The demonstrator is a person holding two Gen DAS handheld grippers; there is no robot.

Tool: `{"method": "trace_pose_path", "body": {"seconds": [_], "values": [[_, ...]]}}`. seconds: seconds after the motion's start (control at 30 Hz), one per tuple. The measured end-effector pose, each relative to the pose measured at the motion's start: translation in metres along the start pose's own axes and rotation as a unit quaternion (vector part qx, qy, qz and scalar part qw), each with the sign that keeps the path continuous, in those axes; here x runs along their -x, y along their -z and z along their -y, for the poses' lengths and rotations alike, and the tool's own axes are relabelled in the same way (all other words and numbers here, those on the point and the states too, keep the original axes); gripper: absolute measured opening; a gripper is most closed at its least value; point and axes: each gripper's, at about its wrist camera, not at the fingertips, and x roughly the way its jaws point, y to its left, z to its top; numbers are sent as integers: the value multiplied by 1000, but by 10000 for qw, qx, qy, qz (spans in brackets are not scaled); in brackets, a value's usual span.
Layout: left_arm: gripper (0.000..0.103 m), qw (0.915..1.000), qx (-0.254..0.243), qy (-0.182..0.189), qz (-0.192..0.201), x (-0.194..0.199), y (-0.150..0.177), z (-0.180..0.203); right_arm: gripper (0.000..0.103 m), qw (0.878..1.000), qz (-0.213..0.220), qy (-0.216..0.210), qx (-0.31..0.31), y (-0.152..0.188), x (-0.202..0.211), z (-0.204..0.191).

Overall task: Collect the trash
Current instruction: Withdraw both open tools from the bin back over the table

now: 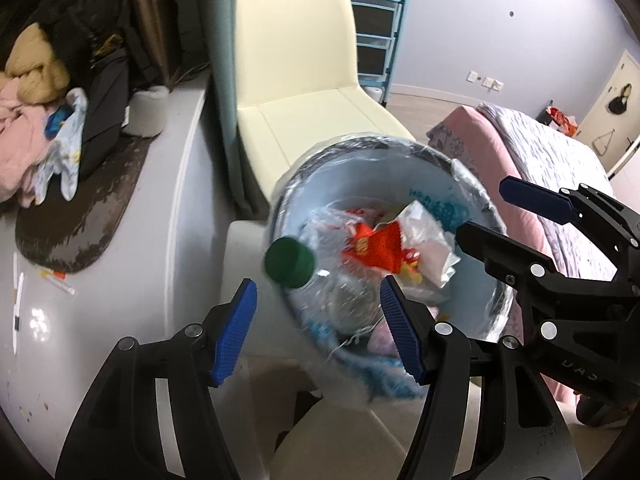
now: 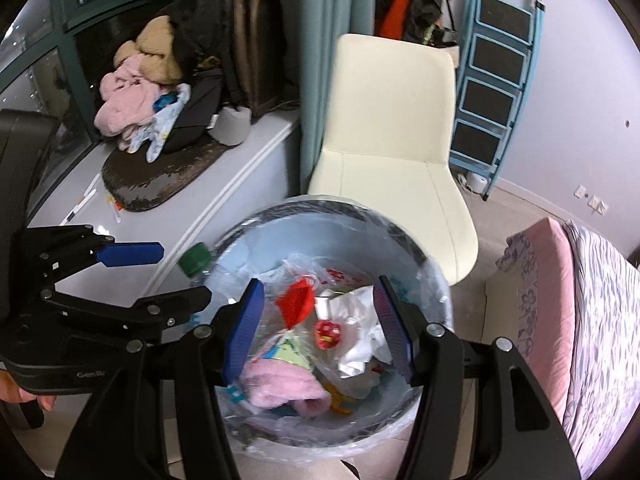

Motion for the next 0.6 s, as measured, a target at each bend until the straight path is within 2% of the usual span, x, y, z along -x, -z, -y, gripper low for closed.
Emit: {"method": "trace_pose_path", "body": {"seconds": [0.6], "values": [[62, 9974, 665, -219, -183, 43, 82, -78, 55, 9976, -154, -388, 547, 15, 9, -106]]}}
